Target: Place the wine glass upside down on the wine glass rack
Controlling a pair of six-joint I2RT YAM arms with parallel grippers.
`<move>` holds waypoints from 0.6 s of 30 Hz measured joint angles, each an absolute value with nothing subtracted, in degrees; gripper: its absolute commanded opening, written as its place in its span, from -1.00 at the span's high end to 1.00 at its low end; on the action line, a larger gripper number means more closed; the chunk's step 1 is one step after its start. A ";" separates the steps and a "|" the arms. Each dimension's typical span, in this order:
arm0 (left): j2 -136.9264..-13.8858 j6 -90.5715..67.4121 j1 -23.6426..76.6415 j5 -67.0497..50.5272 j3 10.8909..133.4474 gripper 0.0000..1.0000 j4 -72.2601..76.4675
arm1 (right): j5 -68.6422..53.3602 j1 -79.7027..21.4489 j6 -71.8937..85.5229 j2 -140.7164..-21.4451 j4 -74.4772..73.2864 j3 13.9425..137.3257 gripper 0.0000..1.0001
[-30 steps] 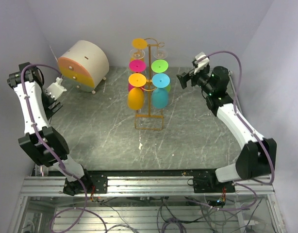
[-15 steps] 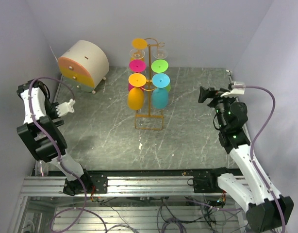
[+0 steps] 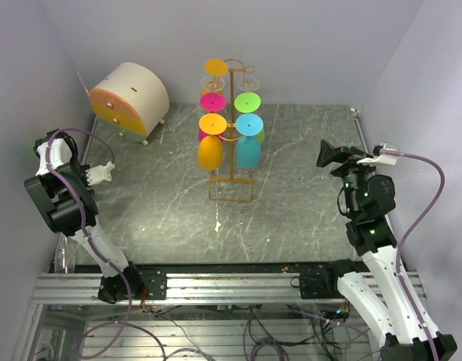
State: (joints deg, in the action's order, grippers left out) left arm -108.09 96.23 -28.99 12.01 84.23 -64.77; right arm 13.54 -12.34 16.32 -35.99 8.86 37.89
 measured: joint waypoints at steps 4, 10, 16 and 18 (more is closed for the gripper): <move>-108.12 97.12 -30.35 12.93 82.72 -0.62 -63.24 | 13.89 -12.34 17.91 -36.47 8.54 37.21 -0.99; -108.12 98.13 -31.86 13.34 80.99 -0.61 -61.54 | 14.15 -12.34 19.31 -36.91 8.62 37.21 -0.99; -108.12 98.59 -31.97 13.61 76.42 -0.54 -59.86 | 14.55 -12.34 19.59 -36.88 8.64 37.21 -0.99; -108.12 98.59 -31.97 13.80 75.20 -0.48 -59.31 | 14.66 -12.34 19.62 -36.84 8.62 37.21 -0.99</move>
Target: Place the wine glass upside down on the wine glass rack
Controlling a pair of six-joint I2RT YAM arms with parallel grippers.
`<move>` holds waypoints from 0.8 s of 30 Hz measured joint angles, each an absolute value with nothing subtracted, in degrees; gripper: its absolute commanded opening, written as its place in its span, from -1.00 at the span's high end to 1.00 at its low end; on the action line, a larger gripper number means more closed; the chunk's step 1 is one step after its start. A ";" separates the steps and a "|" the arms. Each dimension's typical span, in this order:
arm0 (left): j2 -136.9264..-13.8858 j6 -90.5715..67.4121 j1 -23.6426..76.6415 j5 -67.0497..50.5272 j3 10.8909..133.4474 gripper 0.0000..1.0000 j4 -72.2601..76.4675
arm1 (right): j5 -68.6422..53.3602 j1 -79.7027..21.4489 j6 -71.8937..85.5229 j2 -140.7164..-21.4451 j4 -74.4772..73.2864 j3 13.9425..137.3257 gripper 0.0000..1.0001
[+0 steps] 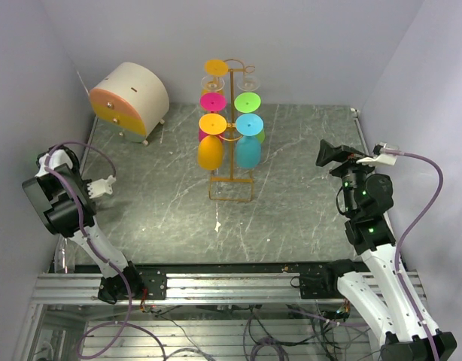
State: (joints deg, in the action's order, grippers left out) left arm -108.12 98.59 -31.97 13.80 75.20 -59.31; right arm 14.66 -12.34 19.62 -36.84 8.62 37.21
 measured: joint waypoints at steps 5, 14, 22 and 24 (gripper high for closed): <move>-108.14 98.26 -31.97 13.91 74.48 -0.29 -58.37 | 14.87 -12.34 19.66 -36.71 8.49 37.21 -0.98; -108.29 97.47 -31.99 13.96 73.67 0.28 -57.32 | 15.00 -12.34 20.62 -36.62 8.47 37.21 -0.97; -109.65 96.03 -31.99 15.03 73.32 0.54 -55.99 | 15.03 -12.34 21.30 -36.64 8.51 37.21 -0.97; -109.65 95.77 -31.99 14.98 73.32 0.85 -55.94 | 15.07 -12.34 21.43 -36.64 8.47 37.21 -0.97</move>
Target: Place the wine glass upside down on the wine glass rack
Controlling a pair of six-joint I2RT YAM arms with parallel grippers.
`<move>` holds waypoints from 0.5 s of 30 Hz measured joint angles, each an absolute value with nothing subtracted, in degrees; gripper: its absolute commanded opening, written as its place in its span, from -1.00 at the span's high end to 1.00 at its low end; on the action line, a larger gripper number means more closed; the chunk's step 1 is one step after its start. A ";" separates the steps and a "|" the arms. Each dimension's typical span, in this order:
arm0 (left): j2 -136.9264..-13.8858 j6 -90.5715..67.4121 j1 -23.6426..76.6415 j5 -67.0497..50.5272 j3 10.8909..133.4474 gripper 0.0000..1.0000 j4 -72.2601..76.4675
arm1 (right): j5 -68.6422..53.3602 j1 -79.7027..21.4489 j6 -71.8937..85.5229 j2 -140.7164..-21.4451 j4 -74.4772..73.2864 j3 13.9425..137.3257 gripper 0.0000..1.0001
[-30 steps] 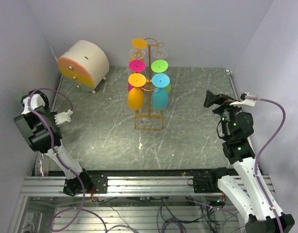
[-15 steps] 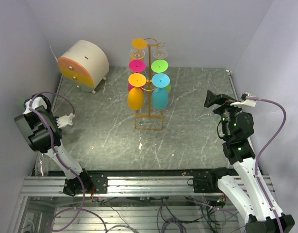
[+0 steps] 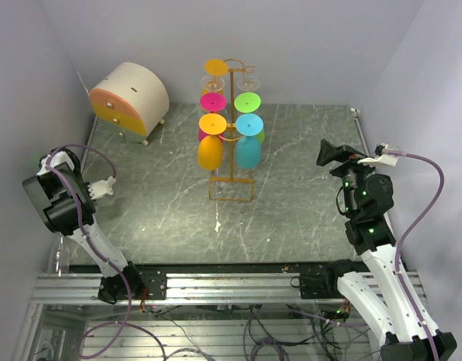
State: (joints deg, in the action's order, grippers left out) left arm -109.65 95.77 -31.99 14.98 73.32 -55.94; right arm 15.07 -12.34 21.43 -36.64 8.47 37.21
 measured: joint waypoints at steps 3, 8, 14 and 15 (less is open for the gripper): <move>-109.62 95.53 -31.94 14.92 73.34 0.86 -56.27 | 15.25 -12.34 21.50 -36.62 8.47 37.21 -0.97; -108.16 95.31 -31.00 13.69 73.34 0.86 -57.87 | 15.70 -12.34 21.65 -36.62 8.43 37.21 -0.98; -99.55 93.78 -26.92 7.38 77.36 0.86 -65.12 | 12.69 -12.34 21.26 -36.75 8.27 37.21 -0.98; -97.58 93.56 -25.98 6.15 78.76 0.86 -66.22 | 11.35 -12.34 21.17 -36.75 8.19 37.21 -0.97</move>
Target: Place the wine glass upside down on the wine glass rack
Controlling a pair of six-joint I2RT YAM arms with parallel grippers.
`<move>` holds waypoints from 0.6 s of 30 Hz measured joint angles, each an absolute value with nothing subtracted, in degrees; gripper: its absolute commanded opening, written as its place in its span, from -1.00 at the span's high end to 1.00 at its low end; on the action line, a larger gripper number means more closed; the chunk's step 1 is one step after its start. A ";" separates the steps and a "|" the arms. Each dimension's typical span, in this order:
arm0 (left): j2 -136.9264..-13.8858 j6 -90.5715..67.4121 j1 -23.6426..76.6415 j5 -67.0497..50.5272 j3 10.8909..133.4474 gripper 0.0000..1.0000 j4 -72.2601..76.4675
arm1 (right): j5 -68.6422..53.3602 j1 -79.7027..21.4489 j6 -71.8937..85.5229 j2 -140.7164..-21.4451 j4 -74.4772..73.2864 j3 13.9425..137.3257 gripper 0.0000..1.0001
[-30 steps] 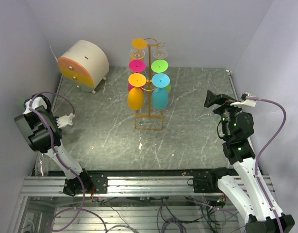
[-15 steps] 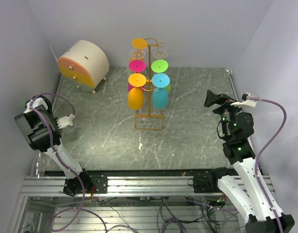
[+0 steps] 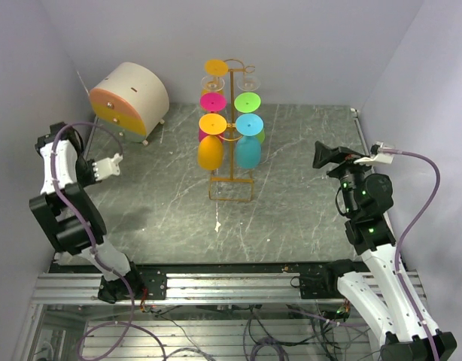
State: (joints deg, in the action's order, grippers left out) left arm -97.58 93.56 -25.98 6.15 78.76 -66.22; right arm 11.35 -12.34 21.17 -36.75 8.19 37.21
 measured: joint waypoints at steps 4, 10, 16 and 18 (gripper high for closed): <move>-89.91 92.51 -22.22 2.02 82.54 0.86 -68.64 | 4.25 -12.34 21.39 -35.99 5.98 37.36 -0.99; -79.90 88.53 -13.91 -5.43 85.41 0.86 -68.20 | -18.26 -12.34 25.04 -34.46 0.60 38.85 -0.92; -73.91 83.44 -8.47 -15.81 88.86 0.86 -65.17 | -42.59 -12.91 35.51 -28.10 6.70 26.76 -0.96; -72.64 81.52 -7.75 -19.18 89.36 0.86 -63.53 | -46.44 -13.34 37.60 -25.21 7.62 24.05 -0.96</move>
State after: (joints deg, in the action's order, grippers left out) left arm -72.64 81.52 -7.75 -19.18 89.36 -63.53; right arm -46.44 -13.34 37.60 -25.21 7.62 24.05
